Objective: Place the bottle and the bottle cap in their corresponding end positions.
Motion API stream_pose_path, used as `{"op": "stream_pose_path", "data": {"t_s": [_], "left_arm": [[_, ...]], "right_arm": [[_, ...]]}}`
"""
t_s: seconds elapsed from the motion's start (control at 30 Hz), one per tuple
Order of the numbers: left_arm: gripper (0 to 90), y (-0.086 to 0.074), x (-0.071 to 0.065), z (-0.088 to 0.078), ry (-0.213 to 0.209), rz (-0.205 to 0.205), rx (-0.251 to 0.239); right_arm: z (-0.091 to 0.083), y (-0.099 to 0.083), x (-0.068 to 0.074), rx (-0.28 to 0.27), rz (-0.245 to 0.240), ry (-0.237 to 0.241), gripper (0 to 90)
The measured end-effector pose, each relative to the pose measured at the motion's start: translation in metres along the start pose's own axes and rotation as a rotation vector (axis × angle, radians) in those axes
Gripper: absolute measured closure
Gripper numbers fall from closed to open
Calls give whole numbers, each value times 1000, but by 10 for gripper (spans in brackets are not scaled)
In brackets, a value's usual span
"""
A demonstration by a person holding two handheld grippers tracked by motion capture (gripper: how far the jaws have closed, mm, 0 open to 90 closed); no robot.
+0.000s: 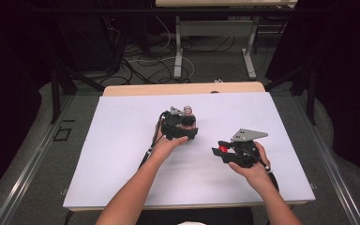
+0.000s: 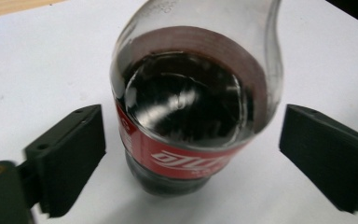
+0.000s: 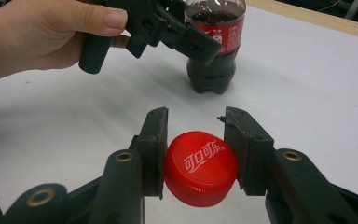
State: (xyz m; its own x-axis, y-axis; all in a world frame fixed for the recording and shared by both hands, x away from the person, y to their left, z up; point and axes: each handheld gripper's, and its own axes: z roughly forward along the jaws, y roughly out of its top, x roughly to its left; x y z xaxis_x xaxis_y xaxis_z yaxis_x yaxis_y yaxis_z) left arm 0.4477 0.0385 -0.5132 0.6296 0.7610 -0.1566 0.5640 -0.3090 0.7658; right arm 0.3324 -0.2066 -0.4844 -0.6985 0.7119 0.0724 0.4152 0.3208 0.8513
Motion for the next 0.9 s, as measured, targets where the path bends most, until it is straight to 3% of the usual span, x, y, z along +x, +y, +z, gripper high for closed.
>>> {"op": "stream_pose_path", "data": {"t_s": [0.2,0.47,0.5,0.63,0.67,0.9], "left_arm": [[8,-2,-1,-11,-26,-25,-7],[8,-8,-3,-31,-48,-18,-35],[8,-8,-2,-35,-43,-3,-19],[8,-12,-2,-47,-48,-25,-53],[8,-13,-2,-49,-53,-47,-66],[8,-22,3,-70,-59,-59,-86]], "right_arm": [[8,1,3,11,-8,13,602],[18,10,7,19,-34,28,602],[20,11,9,20,-35,29,602],[27,14,12,31,-46,42,602],[29,15,12,33,-46,43,602],[43,22,18,45,-59,54,601]]}}
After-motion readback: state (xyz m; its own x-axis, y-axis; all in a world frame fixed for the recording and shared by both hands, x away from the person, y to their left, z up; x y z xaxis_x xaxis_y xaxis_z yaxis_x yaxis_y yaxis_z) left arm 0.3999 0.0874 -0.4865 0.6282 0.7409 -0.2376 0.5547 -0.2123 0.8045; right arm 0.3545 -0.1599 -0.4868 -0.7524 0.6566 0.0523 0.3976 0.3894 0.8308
